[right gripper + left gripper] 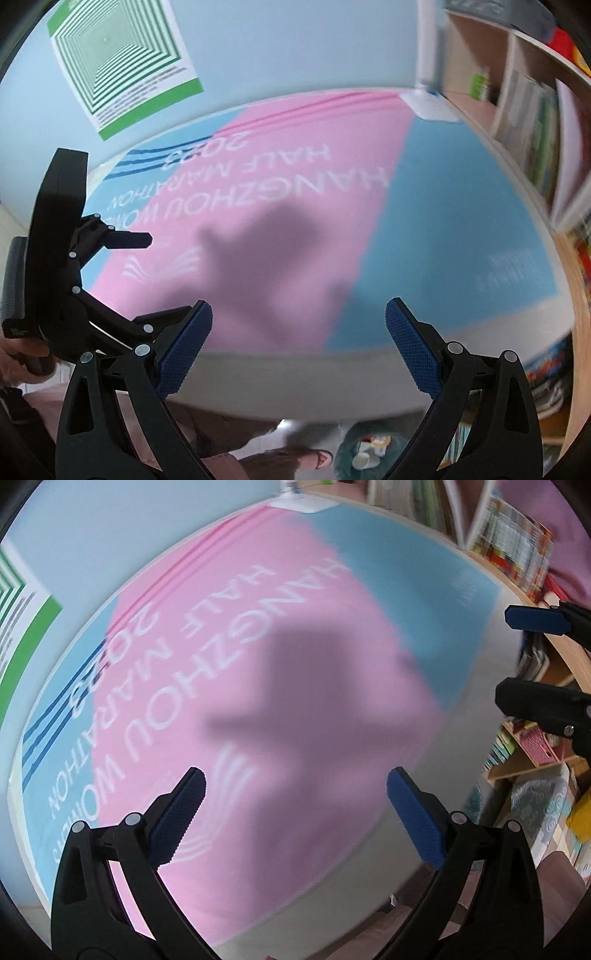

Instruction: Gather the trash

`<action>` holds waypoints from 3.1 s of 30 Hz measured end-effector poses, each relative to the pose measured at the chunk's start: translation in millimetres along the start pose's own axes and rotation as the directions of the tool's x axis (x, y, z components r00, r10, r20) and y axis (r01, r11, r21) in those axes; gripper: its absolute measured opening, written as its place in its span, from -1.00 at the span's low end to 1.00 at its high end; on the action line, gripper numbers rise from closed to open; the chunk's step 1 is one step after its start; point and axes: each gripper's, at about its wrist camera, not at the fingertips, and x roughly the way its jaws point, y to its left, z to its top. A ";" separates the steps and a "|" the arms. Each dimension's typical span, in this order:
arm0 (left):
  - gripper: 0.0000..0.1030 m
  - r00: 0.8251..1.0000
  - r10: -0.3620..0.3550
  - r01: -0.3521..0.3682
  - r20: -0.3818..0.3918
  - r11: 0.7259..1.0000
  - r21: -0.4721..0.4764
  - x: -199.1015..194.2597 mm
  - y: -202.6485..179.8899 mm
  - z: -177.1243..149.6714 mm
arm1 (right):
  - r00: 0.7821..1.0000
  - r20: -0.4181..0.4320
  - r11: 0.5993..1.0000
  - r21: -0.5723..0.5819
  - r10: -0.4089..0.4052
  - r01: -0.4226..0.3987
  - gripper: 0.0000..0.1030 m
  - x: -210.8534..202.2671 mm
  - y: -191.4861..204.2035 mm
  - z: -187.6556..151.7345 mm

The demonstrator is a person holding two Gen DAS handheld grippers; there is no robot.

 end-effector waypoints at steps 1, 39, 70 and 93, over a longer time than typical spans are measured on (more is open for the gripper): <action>0.87 1.000 0.005 -0.005 -0.001 1.000 -0.015 0.6 7.9 -0.1 | 1.000 -0.003 1.000 -0.012 0.008 -0.008 0.82 6.7 5.9 7.7; 0.87 0.981 0.190 -0.180 -0.046 0.791 -0.584 -7.1 118.6 -20.7 | 0.963 -0.142 0.879 -0.393 0.231 -0.269 0.82 89.7 61.8 118.8; 0.87 0.976 0.214 -0.193 -0.029 0.808 -0.557 -2.8 123.5 -13.0 | 0.968 -0.121 0.895 -0.369 0.221 -0.251 0.82 95.2 57.4 124.5; 0.87 0.975 0.221 -0.195 -0.020 0.807 -0.557 -7.4 122.6 -13.4 | 0.969 -0.114 0.896 -0.368 0.221 -0.247 0.82 92.8 57.0 124.3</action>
